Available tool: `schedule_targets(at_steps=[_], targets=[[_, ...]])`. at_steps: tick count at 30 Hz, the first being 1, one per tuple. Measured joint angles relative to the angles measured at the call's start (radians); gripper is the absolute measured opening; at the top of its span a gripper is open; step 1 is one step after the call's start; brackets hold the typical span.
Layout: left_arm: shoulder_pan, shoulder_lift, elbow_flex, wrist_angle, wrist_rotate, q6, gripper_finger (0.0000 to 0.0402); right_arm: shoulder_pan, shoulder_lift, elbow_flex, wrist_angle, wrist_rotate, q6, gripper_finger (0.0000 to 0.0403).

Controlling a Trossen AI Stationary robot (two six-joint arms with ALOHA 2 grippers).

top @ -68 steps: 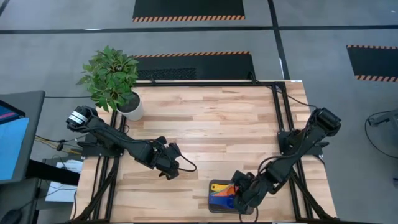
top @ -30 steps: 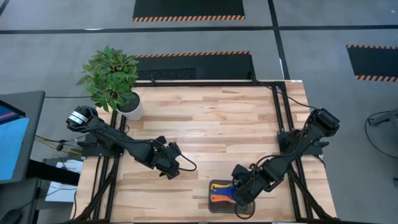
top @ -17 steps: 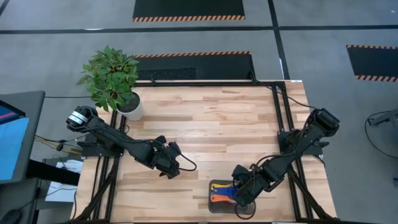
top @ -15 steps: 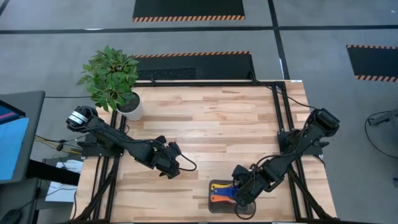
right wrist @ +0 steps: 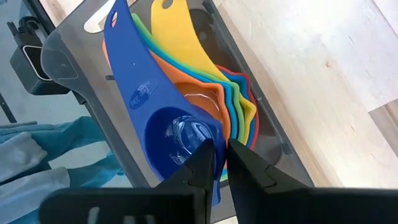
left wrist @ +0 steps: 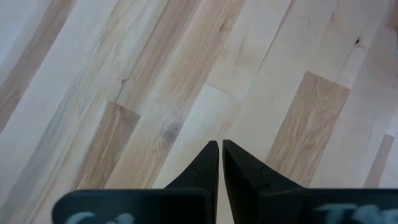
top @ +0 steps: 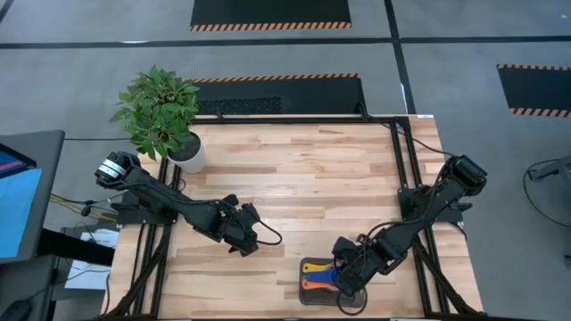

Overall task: Nest measuring cups in basket
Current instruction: Stack the dark blue measuring cup on top of the orange measuring cup in the black bin

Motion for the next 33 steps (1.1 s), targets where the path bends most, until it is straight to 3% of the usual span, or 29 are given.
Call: schedule_targets(at_steps=[33], targets=[[0.000, 0.000, 0.000, 0.000, 0.000, -0.023, 0.0011, -0.006, 0.000, 0.000, 0.053, -0.027, -0.051, 0.0068]])
